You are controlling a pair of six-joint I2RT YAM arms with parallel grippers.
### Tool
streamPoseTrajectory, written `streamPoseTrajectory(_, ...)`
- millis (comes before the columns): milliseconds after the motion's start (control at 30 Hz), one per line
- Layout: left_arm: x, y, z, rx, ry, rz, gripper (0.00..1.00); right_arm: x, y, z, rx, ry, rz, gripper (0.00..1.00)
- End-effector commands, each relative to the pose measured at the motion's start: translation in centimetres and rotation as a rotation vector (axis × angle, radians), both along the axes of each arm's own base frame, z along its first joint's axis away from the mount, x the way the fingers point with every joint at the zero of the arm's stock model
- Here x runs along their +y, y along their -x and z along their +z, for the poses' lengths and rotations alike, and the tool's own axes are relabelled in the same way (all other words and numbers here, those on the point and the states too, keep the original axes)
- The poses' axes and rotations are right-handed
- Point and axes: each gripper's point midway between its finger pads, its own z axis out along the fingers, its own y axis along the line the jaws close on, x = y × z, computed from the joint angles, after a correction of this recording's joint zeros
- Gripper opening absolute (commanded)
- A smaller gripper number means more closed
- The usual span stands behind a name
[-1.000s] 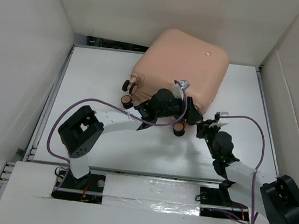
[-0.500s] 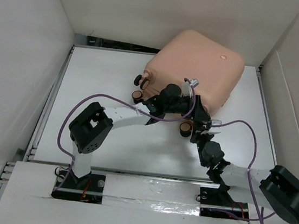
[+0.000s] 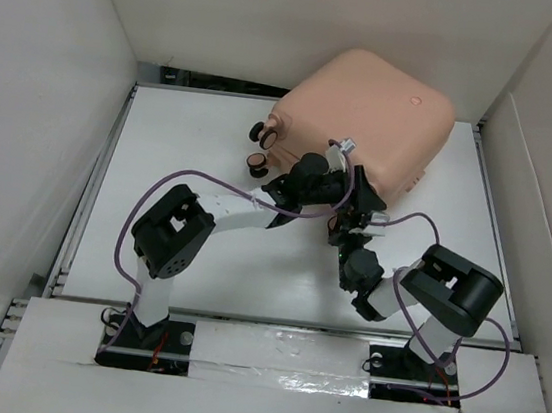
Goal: Pack the luggage
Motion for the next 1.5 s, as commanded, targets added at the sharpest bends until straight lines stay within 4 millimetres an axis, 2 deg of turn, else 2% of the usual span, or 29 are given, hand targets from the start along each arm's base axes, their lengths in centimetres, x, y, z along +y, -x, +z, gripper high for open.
streamPoseTrajectory(0, -0.3, 6.7, 14.8, -0.271, 0.402, -0.204, 0.73, 11.2, 5.7, 5.5, -0.177, -0.19, 0.541, 0.0)
streamPoseTrajectory(33, 0.8, 6.0, 13.3, -0.257, 0.366, -0.169, 0.77, 10.6, 5.8, 5.8, -0.176, -0.2, 0.528, 0.0)
streamPoseTrajectory(67, 2.4, 5.4, 14.8, -0.289, 0.376, -0.125, 0.8, 9.4, 6.2, 4.5, -0.135, -0.192, 0.508, 0.0)
streamPoseTrajectory(100, 4.1, 3.3, 14.0, -0.311, 0.326, -0.059, 0.85, 8.7, 6.4, 4.1, -0.121, -0.188, 0.495, 0.0)
streamPoseTrajectory(133, 5.5, 2.2, 12.9, -0.317, 0.277, -0.006, 0.88, 8.0, 6.6, 3.8, -0.111, -0.189, 0.482, 0.0)
streamPoseTrajectory(167, 7.4, 1.1, 14.5, -0.357, 0.262, 0.085, 0.89, 7.1, 6.5, 4.4, -0.116, -0.213, 0.468, 0.0)
streamPoseTrajectory(200, 8.8, -0.2, 12.9, -0.376, 0.168, 0.138, 0.9, 6.3, 6.6, 3.2, -0.078, -0.184, 0.463, 0.0)
streamPoseTrajectory(233, 11.0, -2.1, 12.2, -0.386, 0.11, 0.219, 0.9, 5.7, 6.3, 3.2, -0.069, -0.182, 0.448, 0.0)
streamPoseTrajectory(267, 13.5, -3.1, 13.6, -0.415, 0.083, 0.331, 0.91, 5.3, 6.5, 4.4, -0.088, -0.196, 0.453, 0.0)
streamPoseTrajectory(300, 15.2, -3.8, 12.2, -0.393, 0.007, 0.387, 0.91, 5.3, 6.7, 3.3, -0.045, -0.155, 0.462, 0.0)
streamPoseTrajectory(333, 17.1, -4.4, 11.3, -0.411, -0.055, 0.44, 0.9, 4.9, 6.5, 3.5, -0.041, -0.149, 0.452, 0.0)
streamPoseTrajectory(367, 19.8, -4.6, 12.6, -0.439, -0.071, 0.527, 0.9, 4.8, 6.6, 3.7, -0.037, -0.138, 0.453, 0.0)
streamPoseTrajectory(433, 24.3, -5.9, 10.1, -0.404, -0.2, 0.692, 0.9, 4.0, 6.4, 4.8, -0.041, -0.121, 0.444, 0.0)
streamPoseTrajectory(467, 27.1, -6.5, 10.6, -0.417, -0.219, 0.76, 0.91, 3.9, 6.4, 5.2, -0.042, -0.099, 0.451, 0.0)
streamPoseTrajectory(600, 31.7, -7.8, 5.8, -0.322, -0.414, 0.774, 0.91, 3.0, 6.3, 5.9, -0.021, -0.044, 0.456, 0.0)
streamPoseTrajectory(633, 31.4, -8.1, 5.1, -0.336, -0.46, 0.718, 0.91, 3.1, 6.5, 6.6, -0.037, -0.055, 0.479, 0.0)
streamPoseTrajectory(700, 30.9, -7.9, 3.6, -0.339, -0.544, 0.622, 0.92, 2.6, 6.2, 6.6, -0.029, -0.052, 0.476, 0.0)
streamPoseTrajectory(733, 30.7, -8.6, 4.5, -0.368, -0.566, 0.608, 0.93, 2.7, 6.3, 6.8, -0.036, -0.056, 0.487, 0.0)
streamPoseTrajectory(800, 30.7, -9.0, 1.9, -0.364, -0.697, 0.504, 0.94, 2.7, 6.4, 6.7, -0.034, -0.057, 0.503, 0.0)
streamPoseTrajectory(833, 30.4, -9.6, 2.8, -0.395, -0.71, 0.479, 0.94, 2.5, 6.3, 6.7, -0.035, -0.057, 0.498, 0.0)
streamPoseTrajectory(900, 30.3, -10.1, 1.2, -0.392, -0.779, 0.413, 0.95, 2.7, 6.6, 6.6, -0.035, -0.06, 0.521, 0.0)
streamPoseTrajectory(1100, 30.3, -13.0, 0.6, -0.475, -0.853, 0.405, 0.97, 2.8, 6.8, 6.1, -0.028, -0.064, 0.539, 0.0)
streamPoseTrajectory(1133, 30.1, -13.6, 1.2, -0.487, -0.852, 0.413, 0.97, 2.9, 6.8, 6.1, -0.028, -0.064, 0.542, 0.0)
streamPoseTrajectory(1167, 30.0, -14.2, 0.3, -0.48, -0.87, 0.4, 0.97, 2.9, 6.8, 6.1, -0.027, -0.062, 0.545, 0.0)
streamPoseTrajectory(1233, 30.0, -15.3, 0.7, -0.496, -0.886, 0.414, 0.96, 2.9, 6.8, 6.0, -0.024, -0.06, 0.545, 0.0)
streamPoseTrajectory(1267, 29.8, -15.6, -0.1, -0.498, -0.903, 0.39, 0.95, 2.9, 6.8, 6.0, -0.026, -0.059, 0.543, 0.0)
streamPoseTrajectory(1367, 28.8, -16.3, 0.0, -0.515, -0.887, 0.339, 0.81, 2.6, 6.5, 6.0, -0.025, -0.053, 0.532, 0.0)
streamPoseTrajectory(1400, 28.5, -16.6, -0.3, -0.52, -0.888, 0.323, 0.66, 2.5, 6.4, 6.0, -0.023, -0.05, 0.526, 0.0)
streamPoseTrajectory(1467, 28.1, -17.0, -0.8, -0.515, -0.888, 0.306, 0.49, 2.6, 6.4, 6.2, -0.026, -0.051, 0.535, 0.0)
